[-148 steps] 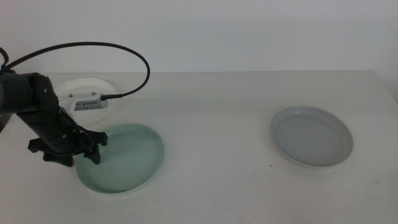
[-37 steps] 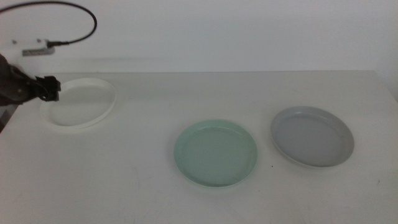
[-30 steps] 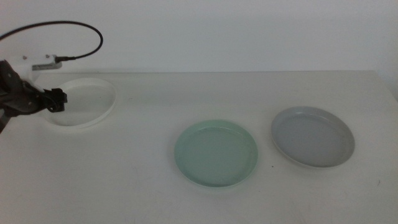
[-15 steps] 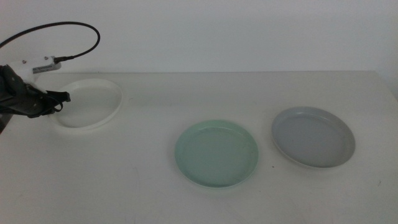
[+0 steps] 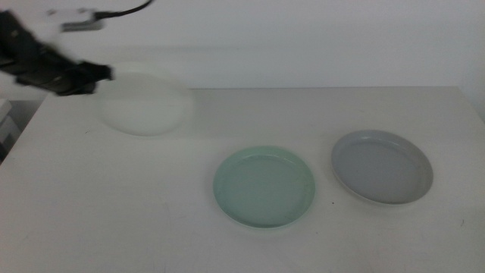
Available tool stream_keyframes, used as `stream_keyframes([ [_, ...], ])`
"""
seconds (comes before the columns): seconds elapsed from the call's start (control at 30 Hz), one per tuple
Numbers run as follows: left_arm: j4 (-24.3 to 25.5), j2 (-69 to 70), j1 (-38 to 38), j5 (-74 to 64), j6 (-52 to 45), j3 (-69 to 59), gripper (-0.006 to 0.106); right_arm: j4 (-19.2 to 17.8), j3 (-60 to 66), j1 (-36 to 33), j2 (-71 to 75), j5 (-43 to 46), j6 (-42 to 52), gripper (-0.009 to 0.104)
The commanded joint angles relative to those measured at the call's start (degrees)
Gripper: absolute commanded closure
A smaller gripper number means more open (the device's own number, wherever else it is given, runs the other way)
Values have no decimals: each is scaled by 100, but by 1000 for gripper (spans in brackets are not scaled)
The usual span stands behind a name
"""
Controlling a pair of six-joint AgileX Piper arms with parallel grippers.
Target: Stack the three bowls on top of each other.
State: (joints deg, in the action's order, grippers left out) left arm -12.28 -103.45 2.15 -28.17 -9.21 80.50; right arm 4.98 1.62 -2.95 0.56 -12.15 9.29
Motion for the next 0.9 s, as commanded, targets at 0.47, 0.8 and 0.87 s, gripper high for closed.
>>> stream_keyframes([
  [0.47,-1007,685,-2404,492,36,-968,100,-40,-33,39,151,442,45,39],
  [0.8,-1404,293,-2790,1509,36,-1335,100,-40,-33,39,151,442,45,39],
  [0.87,-1397,176,-2790,1523,36,-1335,100,-40,-33,39,151,442,45,39],
])
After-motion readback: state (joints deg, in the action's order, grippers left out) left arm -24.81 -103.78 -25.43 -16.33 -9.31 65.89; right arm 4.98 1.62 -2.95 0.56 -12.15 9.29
